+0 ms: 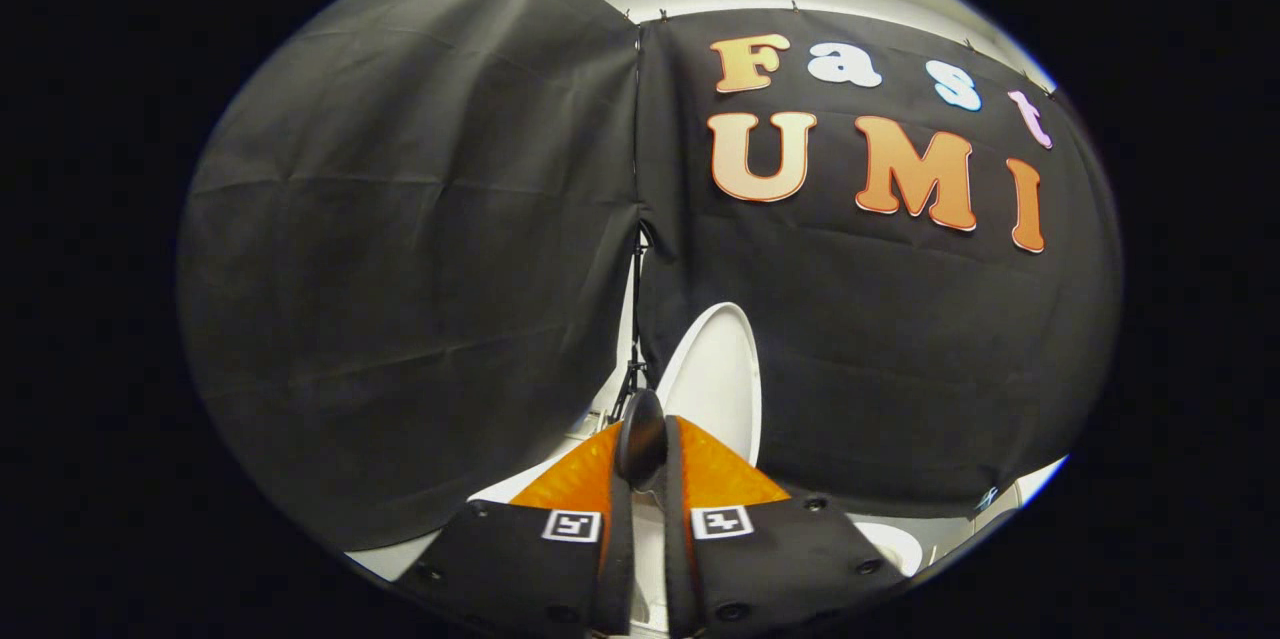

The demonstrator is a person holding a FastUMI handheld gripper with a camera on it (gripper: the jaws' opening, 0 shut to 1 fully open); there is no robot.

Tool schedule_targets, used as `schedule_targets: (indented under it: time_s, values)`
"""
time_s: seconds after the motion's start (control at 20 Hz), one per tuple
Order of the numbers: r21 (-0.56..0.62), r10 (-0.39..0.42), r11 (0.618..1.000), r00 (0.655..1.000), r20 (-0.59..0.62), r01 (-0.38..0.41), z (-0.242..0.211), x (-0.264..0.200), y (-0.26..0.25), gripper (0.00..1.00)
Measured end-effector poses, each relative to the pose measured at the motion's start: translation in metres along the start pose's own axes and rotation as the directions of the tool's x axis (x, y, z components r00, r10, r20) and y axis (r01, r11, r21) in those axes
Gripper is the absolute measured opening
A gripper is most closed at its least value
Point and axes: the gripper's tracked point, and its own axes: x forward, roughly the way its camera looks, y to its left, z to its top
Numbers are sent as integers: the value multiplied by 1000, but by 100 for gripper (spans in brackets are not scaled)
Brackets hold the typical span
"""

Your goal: Open the toilet lid.

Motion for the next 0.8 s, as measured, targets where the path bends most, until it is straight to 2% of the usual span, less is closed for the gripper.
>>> schedule_targets:
  time_s: [0.05, 0.1, 0.2, 0.35, 0.6, 0.8]
  values:
    - [25, 22, 999, 1000, 2, -22, 2, 0, 1, 25]
    - [60, 47, 997, 999, 11, -47, 6, -5, 3, 36]
    - [109, 59, 992, 996, 74, -66, 26, -14, -6, 48]
    - [111, 25, 993, 982, 185, -46, 66, -35, -33, 66]
    - [139, -31, 990, 978, 205, 2, 91, -58, -99, 96]
    - [134, -116, 987, 972, 203, 89, 99, -92, -181, 96]
